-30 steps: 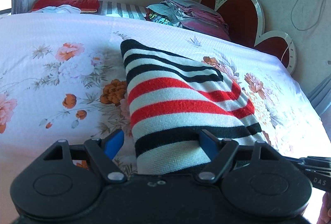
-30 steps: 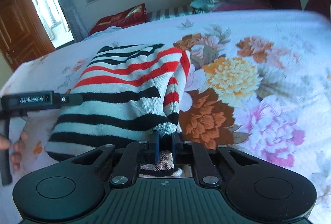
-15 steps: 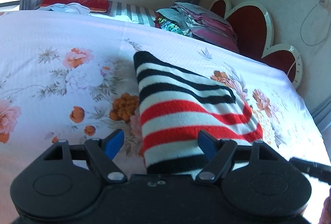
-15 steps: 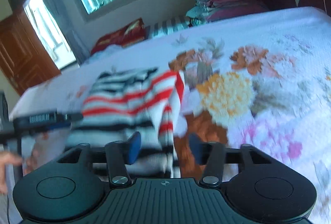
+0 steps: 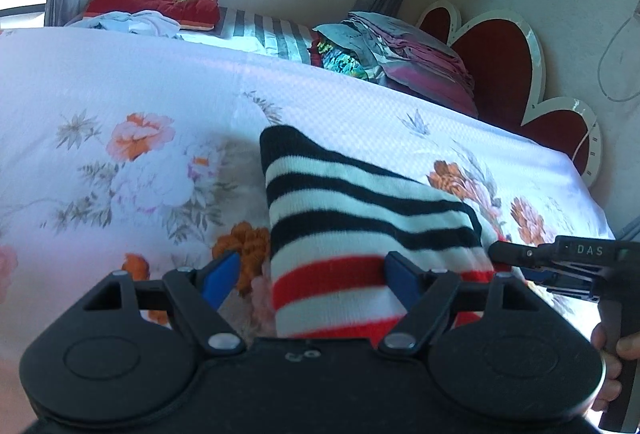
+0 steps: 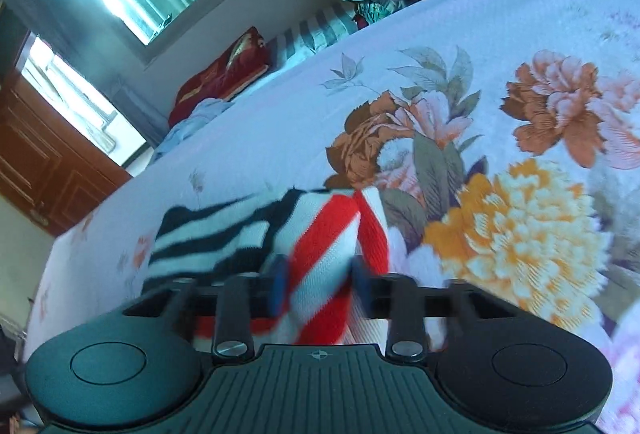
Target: Fold small clothes
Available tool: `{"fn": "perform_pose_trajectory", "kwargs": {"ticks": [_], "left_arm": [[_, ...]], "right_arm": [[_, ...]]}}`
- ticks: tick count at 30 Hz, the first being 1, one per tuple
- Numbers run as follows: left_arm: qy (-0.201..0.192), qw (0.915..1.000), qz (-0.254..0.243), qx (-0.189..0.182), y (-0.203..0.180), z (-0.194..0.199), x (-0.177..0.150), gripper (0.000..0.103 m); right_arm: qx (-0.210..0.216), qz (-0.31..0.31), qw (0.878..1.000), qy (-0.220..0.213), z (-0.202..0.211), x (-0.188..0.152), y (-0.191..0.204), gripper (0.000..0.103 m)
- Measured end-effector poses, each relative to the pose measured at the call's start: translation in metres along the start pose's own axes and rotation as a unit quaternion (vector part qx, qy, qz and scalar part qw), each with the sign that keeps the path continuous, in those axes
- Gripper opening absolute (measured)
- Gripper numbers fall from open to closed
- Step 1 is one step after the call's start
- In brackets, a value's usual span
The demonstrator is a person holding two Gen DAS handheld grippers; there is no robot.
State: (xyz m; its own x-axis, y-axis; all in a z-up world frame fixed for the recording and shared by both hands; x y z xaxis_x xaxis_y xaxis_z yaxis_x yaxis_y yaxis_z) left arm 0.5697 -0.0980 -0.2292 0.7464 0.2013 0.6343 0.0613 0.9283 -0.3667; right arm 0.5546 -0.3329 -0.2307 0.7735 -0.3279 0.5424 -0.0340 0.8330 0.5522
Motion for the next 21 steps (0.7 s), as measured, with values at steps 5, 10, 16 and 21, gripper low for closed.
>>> {"fn": "perform_pose_trajectory", "kwargs": {"ticks": [5, 10, 16, 21], "left_arm": [[0.004, 1.0, 0.003, 0.005, 0.001, -0.017, 0.006, 0.077], [0.012, 0.9999, 0.008, -0.008, -0.004, -0.028, 0.004, 0.074], [0.017, 0.9997, -0.014, 0.004, -0.005, -0.038, -0.001, 0.075], [0.02, 0.9997, -0.014, 0.005, -0.007, -0.04, 0.0, 0.074]], "right_arm": [[-0.021, 0.056, 0.998, -0.01, -0.006, 0.006, 0.01, 0.012], [-0.07, 0.148, 0.985, -0.053, 0.011, 0.0, 0.016, 0.009], [-0.07, 0.112, 0.991, -0.027, -0.004, -0.008, -0.009, 0.009], [-0.092, 0.116, 0.987, -0.059, 0.018, 0.008, -0.004, 0.011]]}}
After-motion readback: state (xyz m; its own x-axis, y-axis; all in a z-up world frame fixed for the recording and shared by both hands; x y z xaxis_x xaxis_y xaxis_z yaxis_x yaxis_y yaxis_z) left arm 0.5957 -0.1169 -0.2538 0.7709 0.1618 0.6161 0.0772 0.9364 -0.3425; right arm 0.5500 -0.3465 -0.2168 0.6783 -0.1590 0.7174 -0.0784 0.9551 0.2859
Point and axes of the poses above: each gripper's, at about its wrist camera, not at the fingertips, and z roughly against the way its jaws point, y to its left, x to its top, the point moved 10 cm from there along -z, roughly the way its jaws point, and after that the axes turned 6 degrees about z, right-handed, at the moved point
